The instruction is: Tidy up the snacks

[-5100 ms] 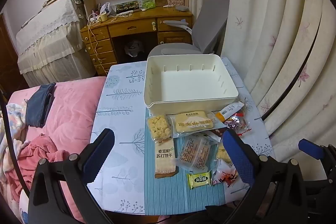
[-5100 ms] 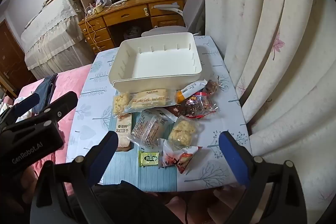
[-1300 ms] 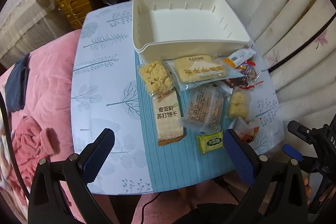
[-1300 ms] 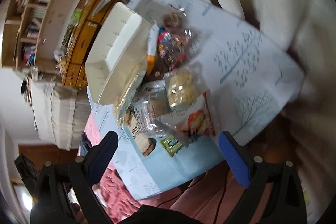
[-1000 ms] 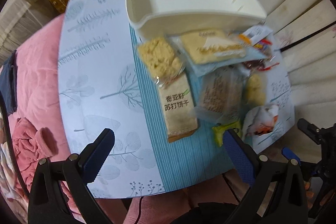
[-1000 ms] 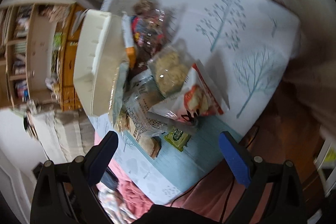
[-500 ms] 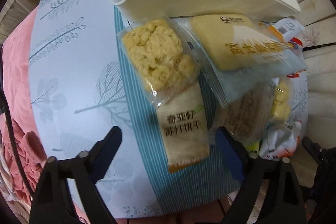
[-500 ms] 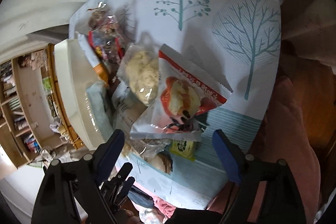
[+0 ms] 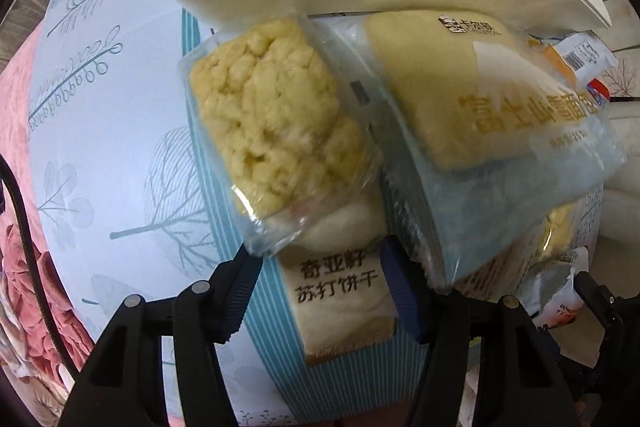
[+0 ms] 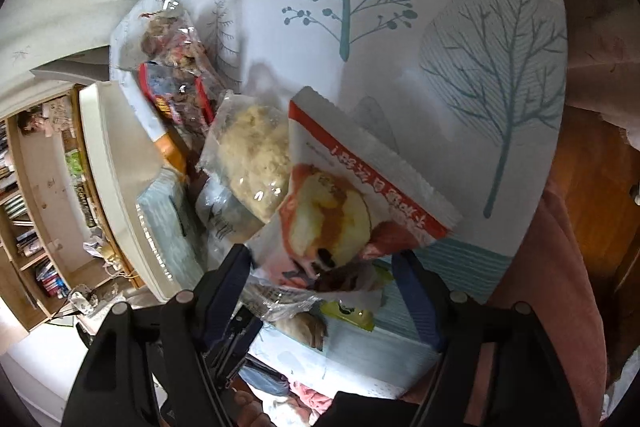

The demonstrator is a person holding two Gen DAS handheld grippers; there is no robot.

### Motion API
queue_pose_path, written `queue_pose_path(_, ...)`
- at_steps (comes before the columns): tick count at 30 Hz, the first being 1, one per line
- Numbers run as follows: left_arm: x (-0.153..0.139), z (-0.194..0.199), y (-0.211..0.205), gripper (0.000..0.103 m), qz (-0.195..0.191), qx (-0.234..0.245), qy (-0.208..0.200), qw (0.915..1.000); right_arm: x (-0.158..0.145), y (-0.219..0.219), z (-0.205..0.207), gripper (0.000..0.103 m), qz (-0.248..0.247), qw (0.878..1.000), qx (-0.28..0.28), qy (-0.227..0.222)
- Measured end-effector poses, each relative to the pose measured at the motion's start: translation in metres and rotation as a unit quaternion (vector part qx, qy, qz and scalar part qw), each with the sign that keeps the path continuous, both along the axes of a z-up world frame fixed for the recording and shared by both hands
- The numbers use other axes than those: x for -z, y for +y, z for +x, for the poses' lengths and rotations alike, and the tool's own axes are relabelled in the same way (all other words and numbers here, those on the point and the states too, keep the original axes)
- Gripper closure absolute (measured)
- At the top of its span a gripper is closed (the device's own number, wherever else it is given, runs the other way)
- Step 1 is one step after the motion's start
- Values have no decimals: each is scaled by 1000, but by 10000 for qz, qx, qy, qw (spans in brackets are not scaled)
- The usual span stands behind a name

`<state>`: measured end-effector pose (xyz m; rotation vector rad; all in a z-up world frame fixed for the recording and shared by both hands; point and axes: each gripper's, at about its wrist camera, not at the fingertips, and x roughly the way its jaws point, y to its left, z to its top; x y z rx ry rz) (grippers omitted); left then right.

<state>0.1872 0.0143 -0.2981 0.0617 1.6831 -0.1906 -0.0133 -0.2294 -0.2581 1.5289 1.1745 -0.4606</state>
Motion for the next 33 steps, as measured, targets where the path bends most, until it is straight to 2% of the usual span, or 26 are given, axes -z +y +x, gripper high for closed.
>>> queue_pose_path(5,9,14,-12,42,66,-79,75,9999,3,-4,9,30,66,9999,-109,72)
queue_pose_path(6,10,15,-15,42,107,-52,60,9999,4,-5,10,37,73,9999,-130,83)
queue_pose_path(11,4,9,-35,43,311,83,-133,9994,8,-8,14,39,155,9996,-200,87)
queue_pose_path(15,4,0,-40,46,270,143,-269,9992,8,-9,11,40,98,9993,-315,174)
queue_pose_path(20,-1,-20,-12,47,220,186,-232,9993,0,-5,5,41,-24,9994,-313,144)
queue_pose_path(26,-10,-48,31,47,183,164,-77,9997,-24,8,4,41,-382,9981,-473,-40)
queue_pose_path(33,-42,-64,63,47,88,350,-200,9991,-57,28,12,41,-1005,9899,-954,-302)
